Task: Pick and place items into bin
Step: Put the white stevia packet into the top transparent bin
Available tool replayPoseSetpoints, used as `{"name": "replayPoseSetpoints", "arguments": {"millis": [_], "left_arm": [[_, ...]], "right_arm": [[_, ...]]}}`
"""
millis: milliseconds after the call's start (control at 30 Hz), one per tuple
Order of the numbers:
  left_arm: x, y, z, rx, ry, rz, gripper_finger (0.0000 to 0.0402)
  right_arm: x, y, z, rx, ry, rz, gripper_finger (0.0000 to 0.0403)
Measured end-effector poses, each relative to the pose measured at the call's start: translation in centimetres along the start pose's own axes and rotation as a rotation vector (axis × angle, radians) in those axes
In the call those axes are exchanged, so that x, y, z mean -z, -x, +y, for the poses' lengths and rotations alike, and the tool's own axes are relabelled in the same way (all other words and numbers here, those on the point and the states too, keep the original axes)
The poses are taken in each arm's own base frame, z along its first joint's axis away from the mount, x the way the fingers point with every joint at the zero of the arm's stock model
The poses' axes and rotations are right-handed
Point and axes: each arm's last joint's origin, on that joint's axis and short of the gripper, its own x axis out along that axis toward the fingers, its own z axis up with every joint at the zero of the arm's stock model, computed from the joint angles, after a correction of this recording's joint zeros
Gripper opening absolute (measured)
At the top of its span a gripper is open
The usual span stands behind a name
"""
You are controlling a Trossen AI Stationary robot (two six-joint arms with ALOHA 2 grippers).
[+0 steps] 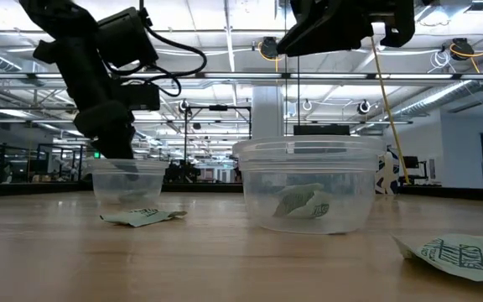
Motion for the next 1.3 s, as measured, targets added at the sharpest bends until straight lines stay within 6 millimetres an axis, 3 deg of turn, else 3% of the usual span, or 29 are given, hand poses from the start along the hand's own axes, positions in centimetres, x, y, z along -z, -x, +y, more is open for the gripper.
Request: {"name": "replayPoseSetpoints", "arguments": {"millis": [200, 433, 600, 733, 867, 1100, 1300], "left_arm": [[-1.1, 0.6, -0.2, 0.013, 0.004, -0.020, 0.0030], [-3.0, 2.6, -0.9, 0.036, -0.025, 0.017, 0.0082], [-4.4, 4.6, -2.9, 0.209, -0.055, 0.038, 0.0098], [-5.0, 6.4, -5.5, 0.423, -0.024, 0.058, 0.0095], [-3.9, 7.5, -8.6, 0.541, 0.065, 0.138, 0.0093], [-0.2, 8.5, -13.2, 0.464, 0.274, 0.149, 0.0093], [2.2, 9.6, -16.4, 0.484, 0.288, 0.108, 0.0093]], "right_arm": [[-0.6, 0.0, -0.3, 0.035, -0.019, -0.059, 0.0097], [-0.5, 0.0, -0.3, 0.033, -0.020, -0.056, 0.0107], [-0.5, 0.0, -0.3, 0.032, -0.044, -0.055, 0.0105], [-0.4, 0.0, -0.3, 0.027, -0.045, -0.047, 0.0107], [-0.2, 0.0, -0.1, 0.010, -0.041, -0.016, 0.0105], [0.0, 0.0, 0.0, 0.000, -0.045, -0.001, 0.0103], [0.0, 0.0, 0.0, 0.001, -0.070, -0.001, 0.0104]]}}
